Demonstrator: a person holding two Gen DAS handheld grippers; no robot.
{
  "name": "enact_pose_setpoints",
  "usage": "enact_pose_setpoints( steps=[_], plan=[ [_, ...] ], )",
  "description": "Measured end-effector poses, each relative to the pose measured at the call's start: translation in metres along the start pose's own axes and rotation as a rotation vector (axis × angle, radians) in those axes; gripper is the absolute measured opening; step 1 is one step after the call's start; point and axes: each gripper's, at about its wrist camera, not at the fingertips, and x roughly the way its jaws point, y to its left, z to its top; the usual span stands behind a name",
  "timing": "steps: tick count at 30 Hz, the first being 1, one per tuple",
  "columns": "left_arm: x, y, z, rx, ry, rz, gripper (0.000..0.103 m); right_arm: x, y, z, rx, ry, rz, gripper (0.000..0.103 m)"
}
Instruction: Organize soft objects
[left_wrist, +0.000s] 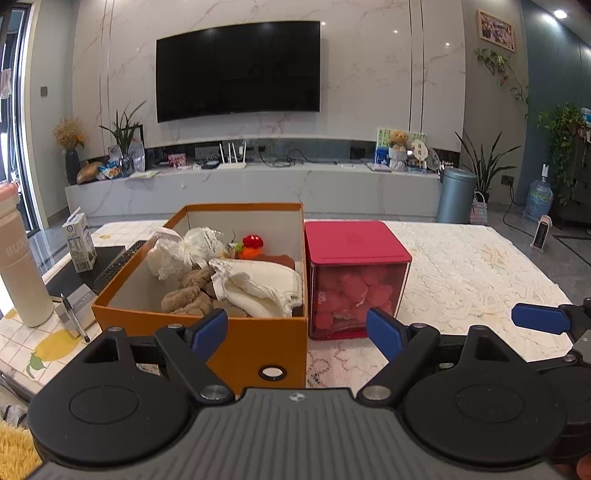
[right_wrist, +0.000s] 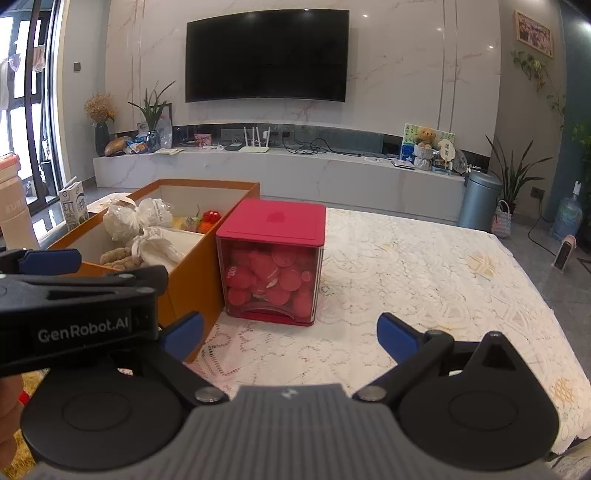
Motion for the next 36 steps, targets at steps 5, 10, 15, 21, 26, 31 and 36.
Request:
enact_pose_setpoints(
  steps=[5, 10, 15, 21, 26, 31, 36],
  plan=[
    [-0.0006, -0.0024, -0.0011, 0.004, 0.0, -0.015, 0.099, 0.0039, -0.0062, -0.0022, 0.037, 0.023, 0.009, 0.098],
    [-0.0013, -0.0033, -0.002, -0.003, 0.003, -0.02, 0.099, 0.0033, -0.0064, -0.0028, 0.032, 0.021, 0.001, 0.098],
    [-0.0034, -0.0053, -0.0011, -0.005, 0.003, 0.002, 0.099, 0.0041, -0.0079, -0.0031, 0.049, 0.026, 0.013, 0.098],
    [-0.0049, -0.0031, -0.0006, -0.016, 0.0, 0.003, 0.099, 0.0036, -0.0077, -0.0036, 0.047, 0.017, 0.016, 0.098],
    [-0.0052, -0.0041, -0.0002, -0.017, -0.003, 0.009, 0.099, 0.003, -0.0085, -0.0037, 0.056, 0.014, 0.017, 0.098],
    [-0.0039, -0.0035, 0.0001, -0.02, 0.004, 0.007, 0.099, 0.0034, -0.0082, -0.0035, 0.058, 0.016, 0.019, 0.098],
    [-0.0036, -0.0019, -0.0001, -0.024, 0.005, 0.003, 0.099, 0.0023, -0.0073, -0.0044, 0.067, 0.003, 0.021, 0.098]
  ],
)
